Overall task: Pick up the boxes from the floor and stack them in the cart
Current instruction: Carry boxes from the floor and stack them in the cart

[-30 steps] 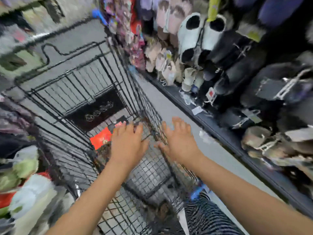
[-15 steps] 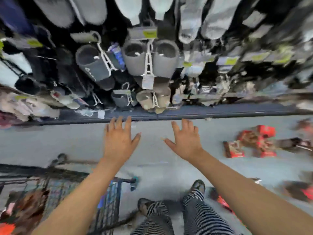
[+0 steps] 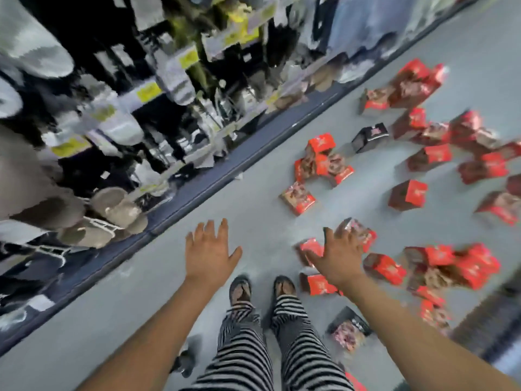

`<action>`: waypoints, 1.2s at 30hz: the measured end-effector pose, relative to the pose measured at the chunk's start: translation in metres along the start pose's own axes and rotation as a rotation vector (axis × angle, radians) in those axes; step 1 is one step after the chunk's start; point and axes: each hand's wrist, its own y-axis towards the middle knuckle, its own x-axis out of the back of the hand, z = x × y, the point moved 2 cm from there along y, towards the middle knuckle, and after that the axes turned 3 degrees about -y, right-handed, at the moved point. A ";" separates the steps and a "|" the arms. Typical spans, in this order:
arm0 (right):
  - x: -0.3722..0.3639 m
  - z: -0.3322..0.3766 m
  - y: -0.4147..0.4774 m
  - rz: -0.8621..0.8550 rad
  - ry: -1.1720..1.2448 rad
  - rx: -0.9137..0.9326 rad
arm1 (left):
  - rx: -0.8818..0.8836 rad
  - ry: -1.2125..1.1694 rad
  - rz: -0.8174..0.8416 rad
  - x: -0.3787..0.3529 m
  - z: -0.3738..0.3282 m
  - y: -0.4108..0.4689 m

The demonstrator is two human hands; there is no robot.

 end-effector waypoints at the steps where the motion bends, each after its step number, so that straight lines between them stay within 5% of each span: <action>1: -0.013 -0.017 0.006 0.017 0.028 -0.045 | -0.040 0.026 0.023 -0.011 -0.012 0.013; 12: -0.212 -0.140 0.079 0.049 0.253 -0.502 | -0.618 0.256 0.238 -0.188 -0.132 0.158; 25: -0.443 -0.233 0.203 -0.184 0.351 -0.525 | -1.601 0.487 0.188 -0.439 -0.259 0.288; 31: -0.483 -0.281 0.208 -0.126 0.243 -0.300 | -1.687 0.442 0.096 -0.484 -0.275 0.306; 36: -0.485 -0.284 0.214 -0.348 0.368 -0.234 | -1.660 0.386 0.061 -0.480 -0.288 0.305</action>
